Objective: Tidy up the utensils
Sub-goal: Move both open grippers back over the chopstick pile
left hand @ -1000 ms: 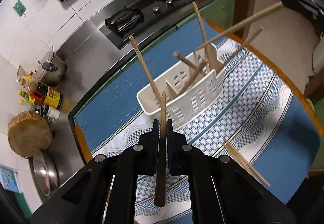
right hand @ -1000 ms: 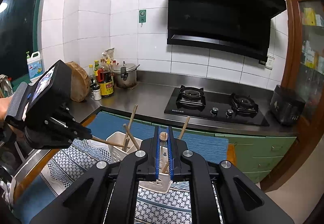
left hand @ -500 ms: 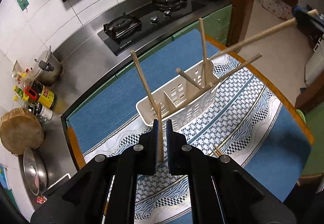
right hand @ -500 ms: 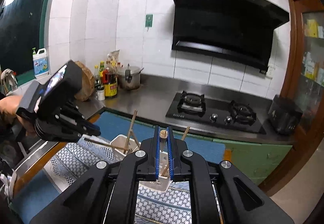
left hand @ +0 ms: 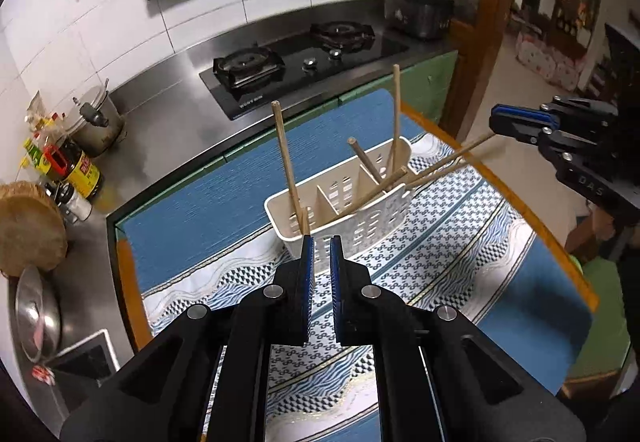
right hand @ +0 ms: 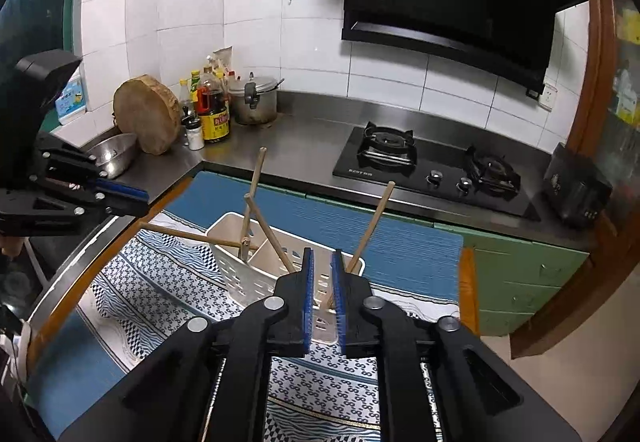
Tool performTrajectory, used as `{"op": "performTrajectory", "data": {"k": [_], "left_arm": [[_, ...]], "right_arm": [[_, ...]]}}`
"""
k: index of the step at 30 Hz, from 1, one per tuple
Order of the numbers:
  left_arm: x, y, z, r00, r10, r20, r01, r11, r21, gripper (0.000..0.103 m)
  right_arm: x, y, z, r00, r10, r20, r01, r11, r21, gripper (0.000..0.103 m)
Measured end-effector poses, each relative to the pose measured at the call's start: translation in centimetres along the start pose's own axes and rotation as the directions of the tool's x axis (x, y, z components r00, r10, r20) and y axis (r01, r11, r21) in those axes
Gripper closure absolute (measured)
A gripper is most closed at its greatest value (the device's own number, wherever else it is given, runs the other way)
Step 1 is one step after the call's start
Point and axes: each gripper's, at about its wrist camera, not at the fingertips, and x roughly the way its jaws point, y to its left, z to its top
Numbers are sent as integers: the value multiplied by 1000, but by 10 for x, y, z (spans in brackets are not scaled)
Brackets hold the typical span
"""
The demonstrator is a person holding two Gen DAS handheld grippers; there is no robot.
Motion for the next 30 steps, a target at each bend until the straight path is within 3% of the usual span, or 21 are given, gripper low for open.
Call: {"op": "performTrajectory", "data": {"k": [1, 7, 12, 16, 22, 30], "left_arm": [[-3, -1, -7, 1000, 3, 21, -3, 1000, -11, 95], [-12, -9, -47, 998, -22, 61, 27, 997, -73, 95], [-11, -20, -92, 997, -13, 71, 21, 993, -118, 94], [-5, -28, -127, 998, -7, 58, 16, 988, -154, 94], [7, -40, -173, 999, -24, 30, 30, 975, -219, 78], [20, -54, -209, 1000, -2, 5, 3, 970, -244, 58]], "right_arm": [[-4, 1, -1, 1000, -8, 13, 8, 1000, -3, 81], [-46, 10, -17, 997, -8, 83, 8, 1000, -1, 80], [-70, 34, -63, 996, 30, 80, -30, 1000, 0, 80], [-69, 55, -120, 997, 82, 11, -82, 996, 38, 80], [-48, 87, -198, 979, 160, -124, -144, 981, 132, 80], [-15, 117, -255, 958, 169, -232, -124, 973, 197, 80]]}}
